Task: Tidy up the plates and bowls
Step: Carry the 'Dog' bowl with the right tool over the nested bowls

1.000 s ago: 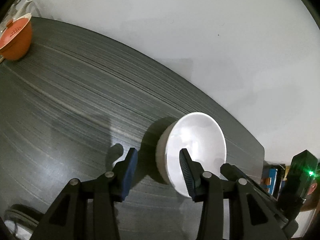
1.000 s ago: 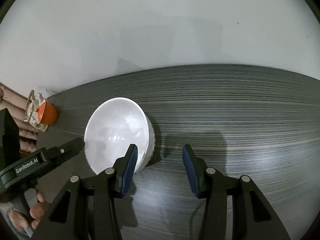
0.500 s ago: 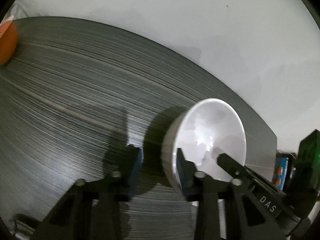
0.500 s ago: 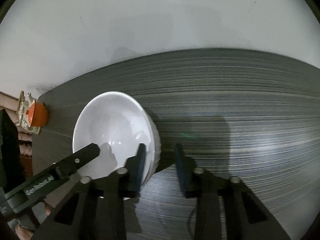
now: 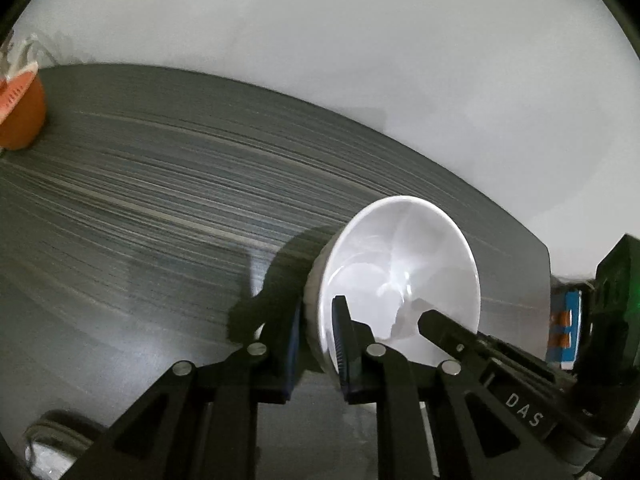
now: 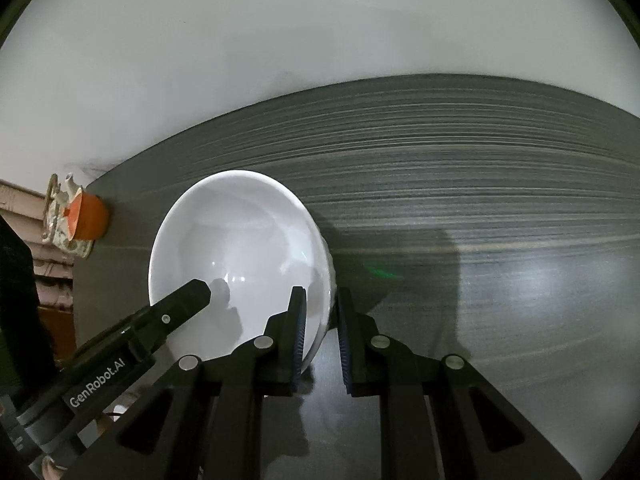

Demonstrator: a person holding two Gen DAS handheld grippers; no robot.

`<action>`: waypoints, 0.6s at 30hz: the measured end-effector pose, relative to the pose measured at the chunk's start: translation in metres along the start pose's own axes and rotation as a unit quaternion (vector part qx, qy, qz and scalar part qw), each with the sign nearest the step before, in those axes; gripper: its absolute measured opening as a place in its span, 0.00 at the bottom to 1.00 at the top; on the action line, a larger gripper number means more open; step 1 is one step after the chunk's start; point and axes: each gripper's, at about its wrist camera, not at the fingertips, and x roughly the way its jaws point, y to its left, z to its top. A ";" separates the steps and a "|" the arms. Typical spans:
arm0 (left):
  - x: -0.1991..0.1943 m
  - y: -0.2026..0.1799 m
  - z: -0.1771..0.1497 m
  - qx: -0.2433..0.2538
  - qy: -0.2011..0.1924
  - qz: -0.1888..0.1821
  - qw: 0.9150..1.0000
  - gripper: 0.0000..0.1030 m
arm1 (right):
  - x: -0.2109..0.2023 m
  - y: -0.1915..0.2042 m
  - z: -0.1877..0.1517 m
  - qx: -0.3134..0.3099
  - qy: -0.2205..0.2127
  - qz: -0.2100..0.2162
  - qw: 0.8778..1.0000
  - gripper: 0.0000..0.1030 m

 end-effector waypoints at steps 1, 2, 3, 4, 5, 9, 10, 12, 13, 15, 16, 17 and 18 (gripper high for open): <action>-0.005 -0.003 -0.003 0.005 -0.001 0.002 1.000 0.15 | -0.002 0.004 -0.003 0.000 -0.002 0.000 1.000 0.15; -0.009 -0.009 -0.006 0.007 -0.003 0.002 1.000 0.15 | -0.005 0.006 -0.006 0.000 -0.005 0.000 1.000 0.15; -0.012 -0.012 -0.009 0.010 -0.004 0.001 1.000 0.15 | -0.010 0.006 -0.009 0.000 -0.006 0.000 1.000 0.15; -0.017 -0.014 -0.012 0.011 -0.004 -0.001 1.000 0.15 | -0.016 0.006 -0.012 -0.001 -0.009 0.000 1.000 0.15; -0.021 -0.019 -0.017 0.011 -0.004 0.000 1.000 0.15 | -0.022 0.007 -0.016 -0.004 -0.015 -0.002 1.000 0.15; -0.039 -0.033 -0.032 0.030 -0.014 0.011 0.999 0.15 | -0.041 0.012 -0.033 -0.004 -0.028 0.000 1.000 0.16; -0.042 -0.035 -0.035 0.031 -0.014 0.011 0.999 0.15 | -0.047 0.011 -0.037 -0.007 -0.031 -0.001 0.999 0.16; -0.050 -0.040 -0.041 0.032 -0.015 0.012 0.999 0.15 | -0.058 0.011 -0.047 -0.007 -0.039 -0.004 0.999 0.16; -0.055 -0.044 -0.046 0.035 -0.016 0.013 0.999 0.15 | -0.063 0.009 -0.051 -0.007 -0.041 -0.005 0.999 0.16; -0.059 -0.053 -0.053 0.040 -0.019 0.014 0.999 0.15 | -0.073 0.007 -0.061 -0.005 -0.045 -0.003 0.999 0.16; -0.065 -0.056 -0.058 0.043 -0.023 0.014 0.999 0.15 | -0.076 0.007 -0.065 -0.002 -0.046 -0.001 0.999 0.16; -0.065 -0.059 -0.058 0.045 -0.023 0.014 0.999 0.15 | -0.082 0.006 -0.071 -0.001 -0.049 0.000 0.999 0.16; -0.069 -0.062 -0.063 0.048 -0.022 0.015 0.998 0.15 | -0.085 0.007 -0.075 0.000 -0.052 0.001 0.999 0.16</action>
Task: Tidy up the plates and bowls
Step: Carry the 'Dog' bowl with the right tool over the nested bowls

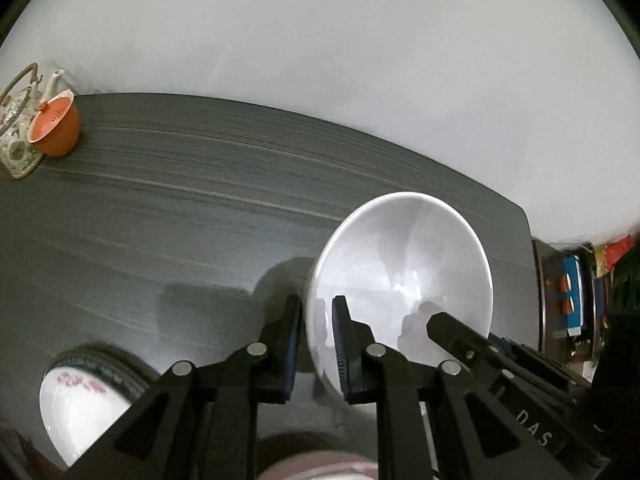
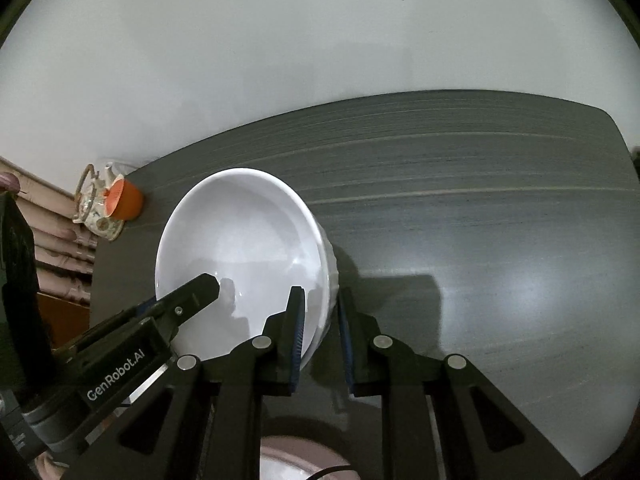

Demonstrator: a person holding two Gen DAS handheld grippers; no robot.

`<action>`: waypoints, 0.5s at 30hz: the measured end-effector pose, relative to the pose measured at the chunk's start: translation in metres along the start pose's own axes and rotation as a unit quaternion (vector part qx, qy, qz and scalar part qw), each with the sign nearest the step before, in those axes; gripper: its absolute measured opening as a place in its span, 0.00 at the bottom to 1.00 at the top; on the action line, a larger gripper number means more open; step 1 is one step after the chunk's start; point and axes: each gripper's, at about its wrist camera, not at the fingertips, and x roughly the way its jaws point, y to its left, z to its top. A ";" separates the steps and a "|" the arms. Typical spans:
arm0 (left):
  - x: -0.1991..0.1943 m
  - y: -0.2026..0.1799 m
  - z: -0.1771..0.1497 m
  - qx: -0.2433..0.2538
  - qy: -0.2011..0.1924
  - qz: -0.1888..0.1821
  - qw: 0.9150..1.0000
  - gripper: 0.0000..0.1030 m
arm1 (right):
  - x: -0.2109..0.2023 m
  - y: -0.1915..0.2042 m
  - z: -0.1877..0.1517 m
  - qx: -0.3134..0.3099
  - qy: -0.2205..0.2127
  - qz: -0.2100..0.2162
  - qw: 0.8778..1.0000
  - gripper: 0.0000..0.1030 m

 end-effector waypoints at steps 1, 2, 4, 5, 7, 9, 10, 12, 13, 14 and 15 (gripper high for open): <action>-0.001 -0.007 -0.005 0.003 0.000 0.001 1.000 0.15 | -0.005 -0.001 -0.004 0.002 -0.002 0.000 1.000 0.16; -0.005 -0.010 -0.009 0.006 -0.001 0.000 1.000 0.15 | -0.010 -0.001 -0.010 0.004 -0.005 0.000 1.000 0.16; -0.013 -0.016 -0.018 0.010 -0.006 0.000 1.000 0.15 | -0.020 -0.002 -0.017 0.004 -0.010 0.000 1.000 0.16; -0.019 -0.013 -0.023 0.010 -0.008 -0.001 1.000 0.15 | -0.025 -0.001 -0.023 0.006 -0.012 0.001 1.000 0.16; -0.027 -0.017 -0.033 0.011 -0.011 -0.002 1.000 0.15 | -0.030 0.000 -0.032 0.010 -0.014 0.002 1.000 0.16; -0.032 -0.017 -0.042 0.010 -0.017 0.001 1.000 0.15 | -0.037 0.003 -0.045 0.014 -0.019 0.002 1.000 0.16; -0.037 -0.018 -0.050 0.009 -0.023 0.003 1.000 0.15 | -0.040 0.004 -0.051 0.014 -0.021 0.002 1.000 0.16; -0.042 -0.021 -0.061 0.015 -0.027 0.009 0.999 0.15 | -0.047 0.006 -0.065 0.014 -0.026 0.001 1.000 0.16; -0.046 -0.023 -0.068 0.015 -0.029 0.011 0.999 0.15 | -0.050 0.007 -0.071 0.012 -0.027 -0.001 1.000 0.16; -0.050 -0.022 -0.075 0.016 -0.030 0.013 0.999 0.15 | -0.053 0.009 -0.079 0.012 -0.029 -0.002 1.000 0.16; -0.052 -0.021 -0.080 0.018 -0.029 0.014 0.999 0.15 | -0.057 0.007 -0.084 0.012 -0.029 -0.002 1.000 0.16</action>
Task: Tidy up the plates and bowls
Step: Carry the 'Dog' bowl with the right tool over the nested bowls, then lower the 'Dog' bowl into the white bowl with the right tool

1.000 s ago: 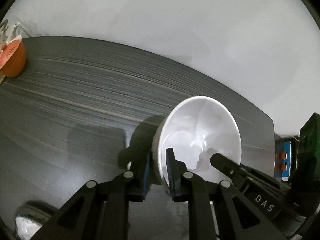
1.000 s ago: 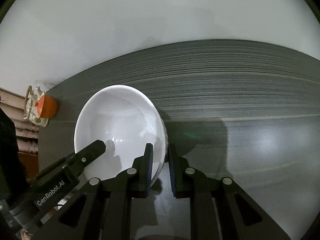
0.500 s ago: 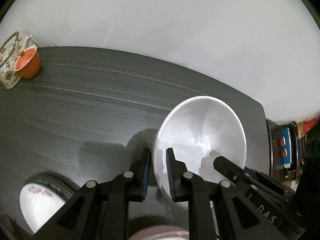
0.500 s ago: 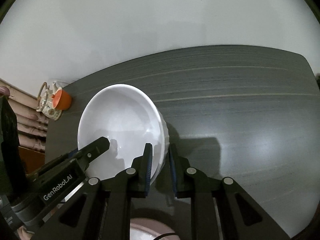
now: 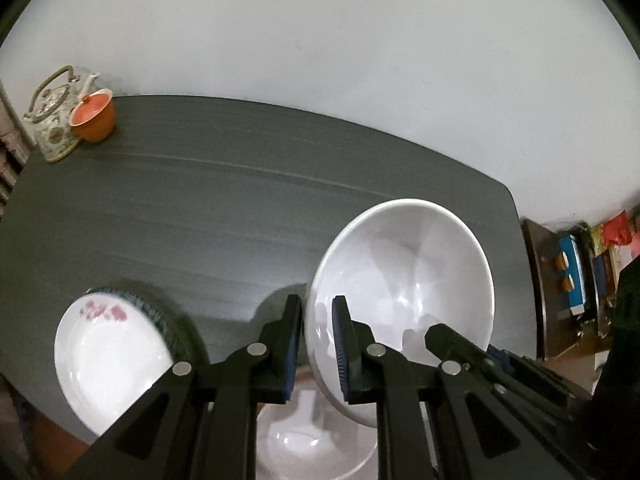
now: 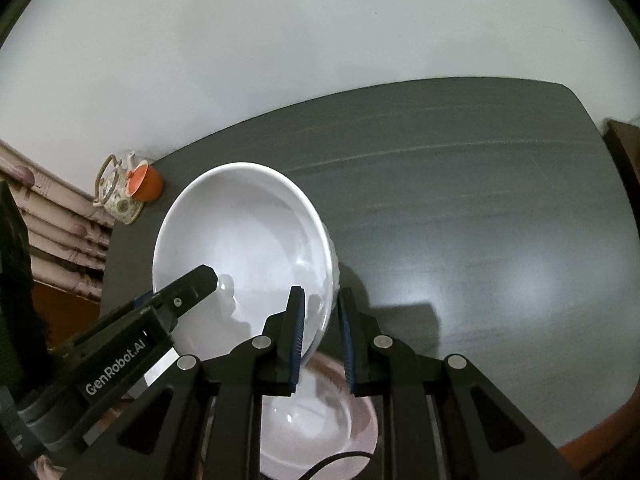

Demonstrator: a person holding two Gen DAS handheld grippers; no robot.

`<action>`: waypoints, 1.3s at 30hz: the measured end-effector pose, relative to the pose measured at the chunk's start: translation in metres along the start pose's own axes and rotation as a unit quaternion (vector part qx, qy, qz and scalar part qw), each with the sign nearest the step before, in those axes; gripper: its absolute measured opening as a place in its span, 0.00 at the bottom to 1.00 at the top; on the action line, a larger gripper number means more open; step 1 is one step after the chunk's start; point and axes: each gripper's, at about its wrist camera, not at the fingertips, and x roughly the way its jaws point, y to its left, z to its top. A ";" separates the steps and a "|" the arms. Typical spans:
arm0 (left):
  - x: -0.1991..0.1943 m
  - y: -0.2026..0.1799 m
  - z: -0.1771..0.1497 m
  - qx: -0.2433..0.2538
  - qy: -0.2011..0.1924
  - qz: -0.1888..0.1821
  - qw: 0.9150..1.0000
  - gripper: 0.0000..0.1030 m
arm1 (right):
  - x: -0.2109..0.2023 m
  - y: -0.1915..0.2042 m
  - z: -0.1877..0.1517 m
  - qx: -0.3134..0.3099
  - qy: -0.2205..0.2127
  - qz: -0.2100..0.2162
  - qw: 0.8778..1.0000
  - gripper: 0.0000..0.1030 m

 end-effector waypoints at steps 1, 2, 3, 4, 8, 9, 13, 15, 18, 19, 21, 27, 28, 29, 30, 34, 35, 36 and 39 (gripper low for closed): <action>-0.003 0.000 -0.006 0.000 0.000 0.000 1.000 0.15 | -0.002 0.002 -0.005 -0.003 0.000 -0.001 1.000 0.16; -0.006 0.003 -0.011 -0.004 0.000 -0.002 1.000 0.15 | -0.005 0.004 -0.012 -0.003 -0.001 -0.001 1.000 0.16; -0.007 0.005 -0.015 -0.007 0.006 -0.004 1.000 0.15 | -0.007 0.004 -0.016 -0.002 -0.001 0.000 1.000 0.16; -0.008 0.007 -0.019 -0.006 0.009 -0.005 1.000 0.15 | -0.008 0.005 -0.020 -0.003 0.000 0.001 1.000 0.16; -0.019 0.020 -0.035 -0.011 0.013 -0.008 1.000 0.15 | -0.011 0.012 -0.037 -0.007 0.003 0.003 1.000 0.16; -0.021 0.022 -0.038 -0.014 0.014 -0.009 1.000 0.15 | -0.012 0.014 -0.040 -0.007 0.002 0.003 1.000 0.16; -0.025 0.029 -0.049 -0.014 0.018 -0.007 1.000 0.15 | -0.019 0.010 -0.056 -0.009 0.004 0.005 1.000 0.16; -0.027 0.031 -0.056 -0.016 0.020 -0.008 1.000 0.15 | -0.019 0.013 -0.061 -0.014 0.005 0.004 1.000 0.16; -0.029 0.035 -0.066 -0.024 0.027 -0.009 0.999 0.15 | -0.018 0.017 -0.067 -0.019 0.008 0.002 1.000 0.16; -0.028 0.035 -0.068 -0.026 0.029 -0.009 0.999 0.15 | -0.017 0.017 -0.069 -0.018 0.010 0.003 1.000 0.16; -0.028 0.035 -0.073 -0.026 0.034 -0.006 0.999 0.15 | -0.015 0.019 -0.072 -0.021 0.012 0.002 1.000 0.16; -0.020 0.036 -0.087 -0.030 0.051 0.001 0.998 0.15 | -0.009 0.012 -0.086 -0.019 0.029 0.002 0.999 0.17; -0.017 0.037 -0.089 -0.030 0.054 0.003 0.998 0.15 | -0.007 0.011 -0.088 -0.019 0.031 0.002 0.999 0.17; -0.016 0.037 -0.090 -0.030 0.056 0.005 0.998 0.15 | -0.004 0.010 -0.089 -0.017 0.035 0.002 0.999 0.17; -0.014 0.037 -0.091 -0.029 0.058 0.006 0.998 0.15 | -0.003 0.009 -0.091 -0.017 0.037 0.002 0.999 0.17; -0.007 0.039 -0.096 -0.029 0.068 0.012 0.997 0.15 | 0.004 0.006 -0.096 -0.018 0.045 0.001 0.999 0.17; -0.004 0.040 -0.097 -0.030 0.071 0.013 0.997 0.15 | 0.007 0.007 -0.096 -0.017 0.049 0.000 0.999 0.17; -0.002 0.041 -0.098 -0.032 0.076 0.014 0.997 0.15 | 0.011 0.006 -0.096 -0.016 0.054 0.001 0.998 0.17; 0.005 0.043 -0.100 -0.032 0.083 0.015 0.996 0.15 | 0.018 0.002 -0.099 -0.014 0.063 0.001 0.998 0.17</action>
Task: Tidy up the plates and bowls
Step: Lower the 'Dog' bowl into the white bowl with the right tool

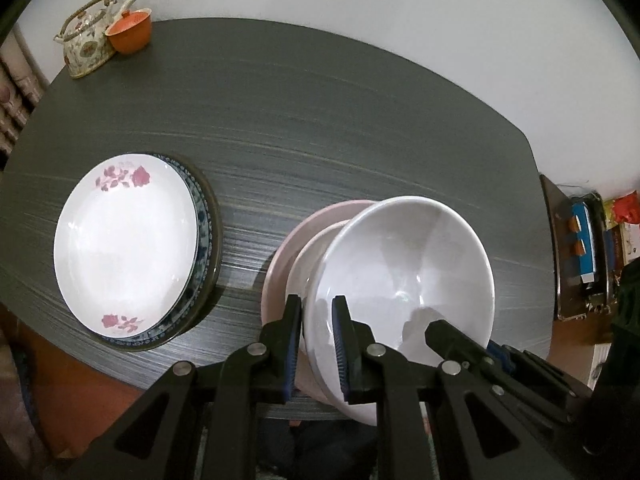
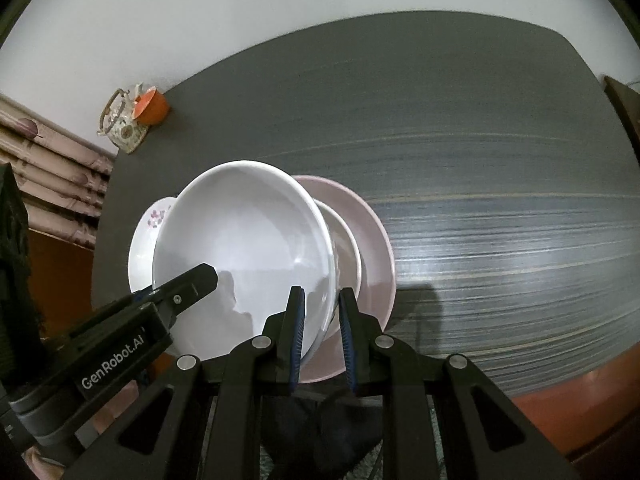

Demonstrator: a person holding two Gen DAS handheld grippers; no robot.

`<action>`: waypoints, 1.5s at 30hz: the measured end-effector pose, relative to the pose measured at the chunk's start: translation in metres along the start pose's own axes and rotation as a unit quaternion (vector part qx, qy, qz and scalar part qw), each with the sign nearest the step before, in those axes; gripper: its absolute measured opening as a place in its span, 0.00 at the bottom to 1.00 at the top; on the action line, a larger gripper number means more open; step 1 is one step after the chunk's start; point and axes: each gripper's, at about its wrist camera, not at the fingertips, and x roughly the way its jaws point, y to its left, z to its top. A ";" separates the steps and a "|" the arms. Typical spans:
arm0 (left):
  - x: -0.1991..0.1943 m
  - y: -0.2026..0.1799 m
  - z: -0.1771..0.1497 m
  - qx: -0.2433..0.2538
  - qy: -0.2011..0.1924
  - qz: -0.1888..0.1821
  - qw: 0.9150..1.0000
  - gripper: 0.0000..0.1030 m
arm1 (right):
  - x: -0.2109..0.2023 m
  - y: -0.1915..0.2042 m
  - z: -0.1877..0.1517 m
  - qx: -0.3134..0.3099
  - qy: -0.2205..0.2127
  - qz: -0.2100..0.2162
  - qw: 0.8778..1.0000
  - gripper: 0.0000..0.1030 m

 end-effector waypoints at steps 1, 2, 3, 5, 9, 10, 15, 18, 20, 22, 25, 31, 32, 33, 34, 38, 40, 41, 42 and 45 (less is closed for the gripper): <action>0.002 0.000 0.000 -0.001 0.002 0.000 1.000 0.15 | 0.002 -0.001 0.000 0.001 0.003 -0.001 1.000 0.17; 0.004 0.001 0.000 0.000 0.004 0.001 1.000 0.15 | 0.003 -0.001 0.000 0.000 0.004 -0.001 1.000 0.17; 0.006 0.001 0.000 0.000 0.006 0.002 1.000 0.15 | 0.005 -0.001 0.000 0.000 0.006 -0.002 1.000 0.17; 0.009 0.002 0.001 -0.001 0.010 0.003 1.000 0.15 | 0.008 0.000 0.000 0.001 0.010 -0.004 1.000 0.18; 0.015 0.004 0.001 -0.001 0.016 0.007 1.000 0.15 | 0.015 -0.002 0.002 0.004 0.021 -0.005 1.000 0.18; 0.017 0.004 0.001 -0.001 0.018 0.008 1.000 0.15 | 0.015 -0.003 0.001 0.005 0.022 -0.005 1.000 0.18; 0.023 0.001 0.004 0.000 0.021 0.013 1.000 0.15 | 0.019 -0.001 0.004 0.004 0.026 -0.010 1.000 0.18; 0.025 0.000 0.005 0.005 0.021 0.015 1.000 0.15 | 0.022 -0.002 0.005 0.006 0.030 -0.010 0.999 0.18; 0.025 -0.001 0.006 0.005 0.020 0.015 1.000 0.15 | 0.023 -0.003 0.006 0.010 0.030 -0.008 0.999 0.18; 0.024 -0.001 0.005 0.006 0.020 0.018 1.000 0.15 | 0.023 -0.003 0.006 0.009 0.030 -0.008 0.999 0.19; 0.026 -0.002 0.004 0.008 0.018 0.021 1.000 0.15 | 0.023 -0.004 0.006 0.012 0.030 -0.004 0.999 0.20; 0.027 -0.008 0.003 0.009 0.019 0.023 1.000 0.15 | 0.021 -0.001 0.004 0.008 0.029 -0.007 1.000 0.23; 0.027 -0.009 0.002 0.010 0.018 0.023 1.000 0.15 | 0.021 0.000 0.003 0.008 0.029 -0.007 1.000 0.24; 0.028 -0.010 0.003 0.011 0.019 0.023 1.000 0.15 | 0.021 0.001 0.003 0.007 0.029 -0.008 1.000 0.25; 0.028 -0.009 0.003 0.012 0.020 0.022 0.999 0.15 | 0.021 0.001 0.002 0.006 0.028 -0.009 1.000 0.25; 0.028 -0.005 0.005 0.009 0.021 0.023 0.999 0.15 | 0.021 0.006 0.000 0.000 0.026 -0.014 1.000 0.26; 0.028 -0.004 0.005 0.007 0.022 0.022 0.999 0.15 | 0.020 0.008 -0.001 -0.001 0.026 -0.015 1.000 0.27; 0.029 -0.004 0.006 0.007 0.023 0.020 0.999 0.15 | 0.020 0.008 -0.001 -0.004 0.025 -0.017 1.000 0.27; 0.028 -0.004 0.006 0.007 0.025 0.018 1.000 0.16 | 0.020 0.009 -0.001 -0.005 0.024 -0.021 0.999 0.27; 0.027 -0.006 0.005 0.013 0.022 0.019 0.999 0.16 | 0.019 0.008 -0.001 -0.005 0.020 -0.024 1.000 0.28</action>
